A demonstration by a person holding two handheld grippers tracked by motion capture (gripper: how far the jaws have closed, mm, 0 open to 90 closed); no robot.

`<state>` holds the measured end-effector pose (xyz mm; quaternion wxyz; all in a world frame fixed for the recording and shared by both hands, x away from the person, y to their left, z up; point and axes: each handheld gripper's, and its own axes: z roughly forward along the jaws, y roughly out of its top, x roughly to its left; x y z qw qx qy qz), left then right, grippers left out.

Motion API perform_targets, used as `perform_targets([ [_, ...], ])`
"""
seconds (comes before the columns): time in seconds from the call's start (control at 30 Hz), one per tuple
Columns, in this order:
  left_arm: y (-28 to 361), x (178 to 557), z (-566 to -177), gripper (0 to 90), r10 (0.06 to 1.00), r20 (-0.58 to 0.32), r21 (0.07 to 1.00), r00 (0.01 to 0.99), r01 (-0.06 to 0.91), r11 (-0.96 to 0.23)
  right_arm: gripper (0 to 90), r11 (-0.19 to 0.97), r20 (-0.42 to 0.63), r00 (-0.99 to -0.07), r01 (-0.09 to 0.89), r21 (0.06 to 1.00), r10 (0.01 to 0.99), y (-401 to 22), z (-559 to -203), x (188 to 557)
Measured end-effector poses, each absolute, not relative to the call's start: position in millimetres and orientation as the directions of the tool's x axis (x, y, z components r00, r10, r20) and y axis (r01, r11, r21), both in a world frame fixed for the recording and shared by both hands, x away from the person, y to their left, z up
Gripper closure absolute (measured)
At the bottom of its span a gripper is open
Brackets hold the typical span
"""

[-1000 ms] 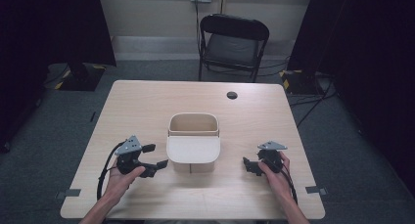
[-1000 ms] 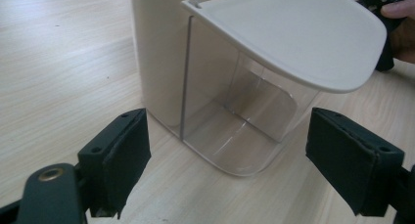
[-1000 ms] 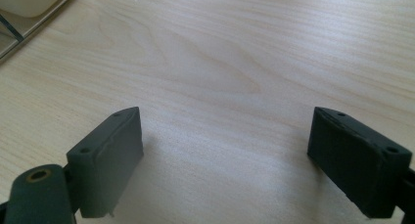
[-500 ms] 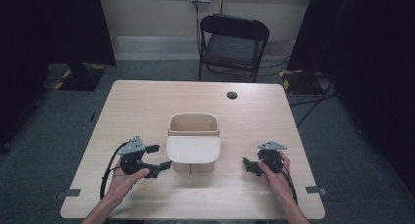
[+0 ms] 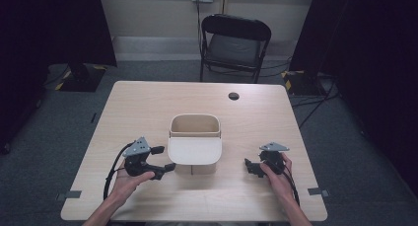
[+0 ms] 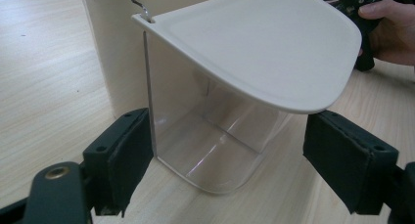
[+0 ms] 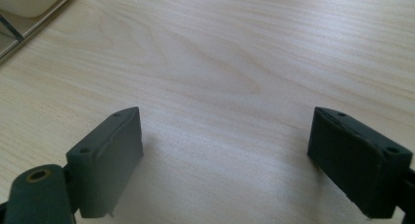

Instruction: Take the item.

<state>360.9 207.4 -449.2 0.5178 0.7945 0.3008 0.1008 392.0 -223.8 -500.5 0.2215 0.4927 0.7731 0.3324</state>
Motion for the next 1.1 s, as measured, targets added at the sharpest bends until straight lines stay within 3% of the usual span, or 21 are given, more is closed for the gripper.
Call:
perform_targets([
  [1.1, 199.0, 359.5, -442.4, 21.7, 0.55, -0.137, 0.897, 0.824, 0.339, -0.284, 12.4, 0.293, -0.014, -0.416, 0.615, 0.732, 0.909, -223.7, -500.5, 392.0],
])
